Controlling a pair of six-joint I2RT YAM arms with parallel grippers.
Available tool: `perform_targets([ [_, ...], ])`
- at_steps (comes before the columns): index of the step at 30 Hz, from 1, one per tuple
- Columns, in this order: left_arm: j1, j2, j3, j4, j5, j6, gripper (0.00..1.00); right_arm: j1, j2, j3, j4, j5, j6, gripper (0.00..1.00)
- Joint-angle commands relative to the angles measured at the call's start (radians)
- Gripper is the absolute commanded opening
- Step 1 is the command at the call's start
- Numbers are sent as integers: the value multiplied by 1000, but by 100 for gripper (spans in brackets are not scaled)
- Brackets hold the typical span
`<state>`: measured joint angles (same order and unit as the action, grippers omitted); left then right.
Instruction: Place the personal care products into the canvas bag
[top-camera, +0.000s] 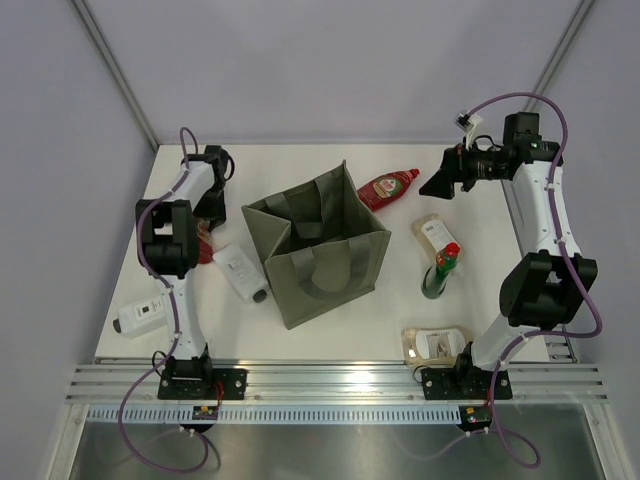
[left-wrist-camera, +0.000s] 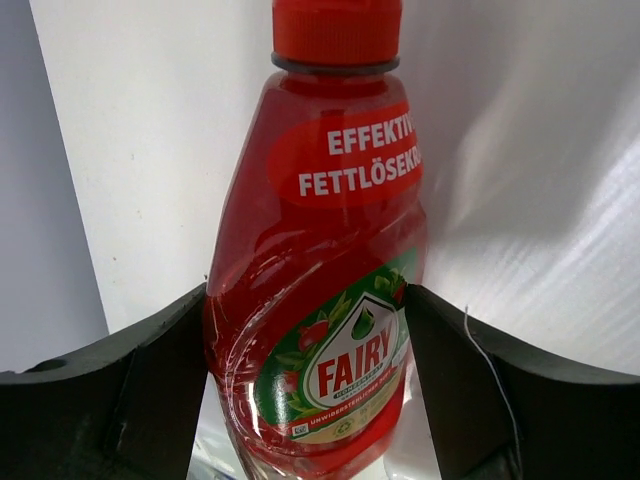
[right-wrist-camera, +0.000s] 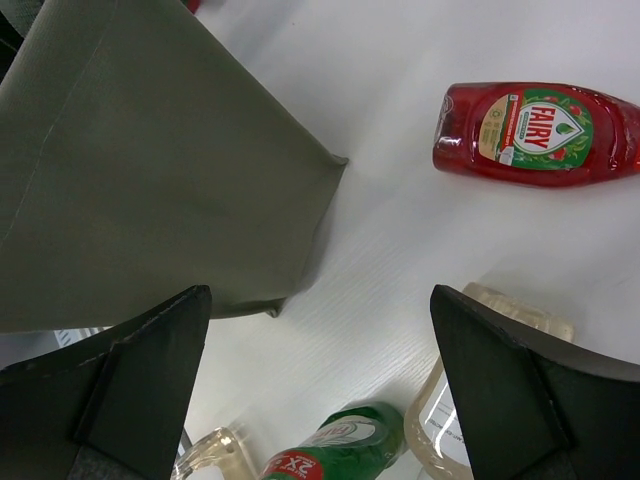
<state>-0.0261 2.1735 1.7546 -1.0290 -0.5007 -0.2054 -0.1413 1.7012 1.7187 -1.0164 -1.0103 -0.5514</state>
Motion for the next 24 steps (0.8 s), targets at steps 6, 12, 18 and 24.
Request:
perform_targets([
  [6, -40, 46, 19, -23, 238, -22, 66, -11, -3, 48, -21, -57, 8, 99],
  [12, -40, 40, -32, 23, 363, -66, 69, -17, -3, 47, -25, -70, 7, 99],
  [18, -35, 32, -87, 72, 428, -98, 71, -21, -3, 45, -34, -79, 1, 99],
  [24, -12, 29, -115, 119, 536, -132, 82, -21, 5, 42, -54, -86, -12, 100],
])
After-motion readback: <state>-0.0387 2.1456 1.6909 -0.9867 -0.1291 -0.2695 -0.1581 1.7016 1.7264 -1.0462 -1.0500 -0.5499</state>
